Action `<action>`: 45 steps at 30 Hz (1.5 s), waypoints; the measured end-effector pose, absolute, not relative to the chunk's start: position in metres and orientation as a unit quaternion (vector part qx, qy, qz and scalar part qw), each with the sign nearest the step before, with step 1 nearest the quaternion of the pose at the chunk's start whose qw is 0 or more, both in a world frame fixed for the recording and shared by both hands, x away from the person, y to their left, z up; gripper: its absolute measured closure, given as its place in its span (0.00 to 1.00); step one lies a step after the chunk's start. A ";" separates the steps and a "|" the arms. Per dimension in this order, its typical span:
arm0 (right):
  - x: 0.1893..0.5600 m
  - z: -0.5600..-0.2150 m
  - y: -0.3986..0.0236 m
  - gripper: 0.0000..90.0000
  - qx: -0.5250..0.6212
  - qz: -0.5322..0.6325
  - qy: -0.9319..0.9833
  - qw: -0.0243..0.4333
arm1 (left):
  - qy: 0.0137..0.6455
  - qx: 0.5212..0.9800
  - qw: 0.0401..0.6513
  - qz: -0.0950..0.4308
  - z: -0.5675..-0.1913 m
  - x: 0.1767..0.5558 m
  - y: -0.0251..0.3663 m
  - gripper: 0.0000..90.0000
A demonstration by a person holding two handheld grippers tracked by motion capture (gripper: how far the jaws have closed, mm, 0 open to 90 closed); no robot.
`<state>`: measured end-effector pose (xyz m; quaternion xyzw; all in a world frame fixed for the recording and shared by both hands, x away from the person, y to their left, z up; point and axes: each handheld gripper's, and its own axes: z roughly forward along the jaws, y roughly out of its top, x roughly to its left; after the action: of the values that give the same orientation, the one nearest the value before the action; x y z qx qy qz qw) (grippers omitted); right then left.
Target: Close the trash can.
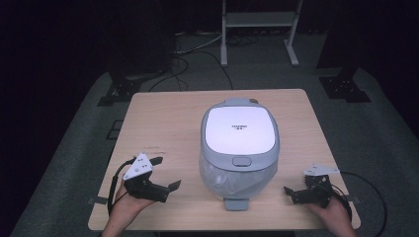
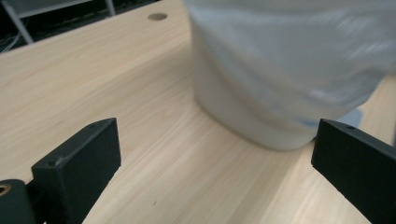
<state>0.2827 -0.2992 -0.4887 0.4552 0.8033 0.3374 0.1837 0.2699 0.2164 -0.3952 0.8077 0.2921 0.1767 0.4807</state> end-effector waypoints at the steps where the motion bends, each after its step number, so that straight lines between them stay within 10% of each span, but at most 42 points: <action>1: 0.283 -0.489 -0.299 0.00 0.455 0.337 0.803 0.183 | 0.297 0.808 0.478 0.176 -0.399 0.271 0.219 0.00; 45: 0.283 -0.489 -0.299 0.00 0.456 0.338 0.803 0.183 | 0.356 0.856 0.344 0.147 -0.481 0.286 0.237 0.00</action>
<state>0.2827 -0.2991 -0.4887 0.4557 0.8028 0.3379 0.1832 0.2855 0.2370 -0.4809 0.8563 0.3565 0.1467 0.3438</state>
